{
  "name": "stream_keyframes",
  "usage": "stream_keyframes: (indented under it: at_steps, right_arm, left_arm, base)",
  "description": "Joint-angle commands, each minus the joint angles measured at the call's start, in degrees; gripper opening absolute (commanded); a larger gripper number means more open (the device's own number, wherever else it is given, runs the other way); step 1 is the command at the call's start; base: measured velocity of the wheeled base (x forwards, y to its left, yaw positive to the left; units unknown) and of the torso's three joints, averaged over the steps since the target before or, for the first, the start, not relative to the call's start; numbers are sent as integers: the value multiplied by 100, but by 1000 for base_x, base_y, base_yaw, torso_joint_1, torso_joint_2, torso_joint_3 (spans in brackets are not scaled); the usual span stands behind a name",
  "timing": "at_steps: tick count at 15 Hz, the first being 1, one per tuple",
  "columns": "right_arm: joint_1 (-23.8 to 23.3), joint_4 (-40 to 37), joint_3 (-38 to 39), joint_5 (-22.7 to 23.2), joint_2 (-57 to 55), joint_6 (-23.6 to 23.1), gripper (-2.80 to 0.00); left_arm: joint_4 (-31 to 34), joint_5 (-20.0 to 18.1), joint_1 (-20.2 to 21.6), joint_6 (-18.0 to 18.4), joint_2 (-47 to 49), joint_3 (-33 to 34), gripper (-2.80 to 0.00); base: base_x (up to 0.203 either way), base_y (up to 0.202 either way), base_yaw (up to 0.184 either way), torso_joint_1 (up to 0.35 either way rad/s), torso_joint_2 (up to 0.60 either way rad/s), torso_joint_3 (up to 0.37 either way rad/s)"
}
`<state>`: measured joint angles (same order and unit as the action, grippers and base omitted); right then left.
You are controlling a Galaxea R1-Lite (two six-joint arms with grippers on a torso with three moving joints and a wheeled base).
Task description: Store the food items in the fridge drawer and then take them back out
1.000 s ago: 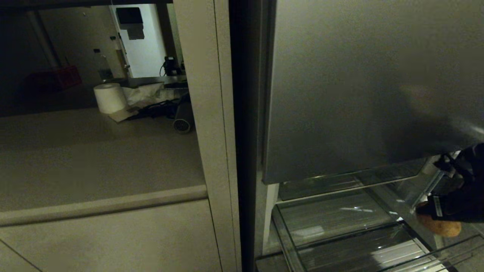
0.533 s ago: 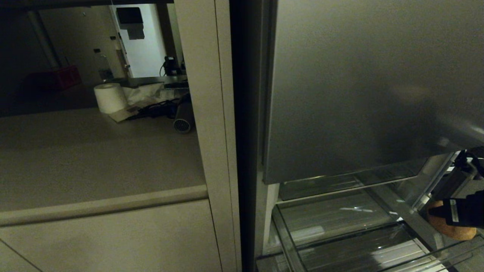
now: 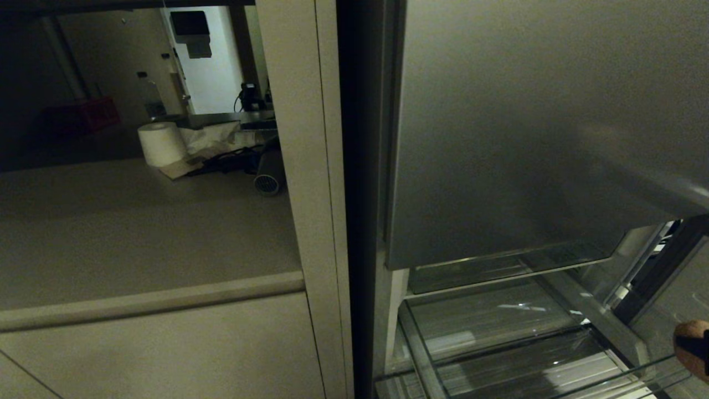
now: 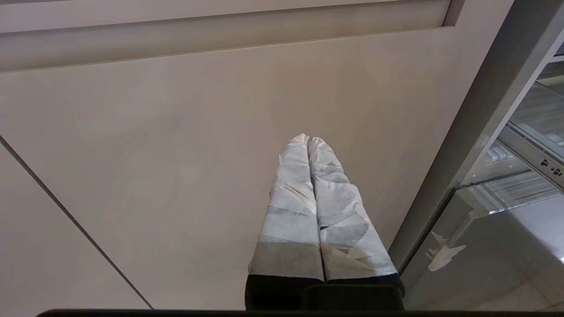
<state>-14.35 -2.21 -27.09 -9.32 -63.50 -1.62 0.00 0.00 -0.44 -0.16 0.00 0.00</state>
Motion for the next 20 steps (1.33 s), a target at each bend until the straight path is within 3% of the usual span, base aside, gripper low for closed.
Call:
stream_keyframes:
  at_steps: [1, 6, 11, 13, 15, 17, 20]
  right_arm:
    - [-36, 1, 377, -181, 876, -9, -280]
    - [-9, 10, 652, -359, 2576, 85, -280]
    - [627, 40, 1052, -161, 4574, 249, -280]
    - [730, 793, 1782, -85, 4770, 278, -280]
    - [692, 1626, 2589, 433, 4754, -134, -280]
    - [488, 1498, 2890, 894, 4751, -418, -280]
    - [603, 1344, 2891, 888, 4743, -362, -280]
  left_arm:
    - [0, 0, 0, -2, 0, 0, -280]
    - [0, 0, 0, -2, 0, 0, -280]
    - [0, 0, 0, -2, 0, 0, -280]
    - [0, 0, -9, -2, 0, 0, -280]
    - [0, 0, 0, -2, 0, 0, -280]
    - [0, 0, 0, -2, 0, 0, -280]
    - [0, 0, -5, -2, 0, 0, -280]
  base:
    - [0, 0, 0, 0, 0, 0]
    - [0, 0, 0, 0, 0, 0]
    - [0, 0, 0, 0, 0, 0]
    - [0, 0, 0, 0, 0, 0]
    - [0, 0, 0, 0, 0, 0]
    - [0, 0, 0, 0, 0, 0]
    - [0, 0, 0, 0, 0, 0]
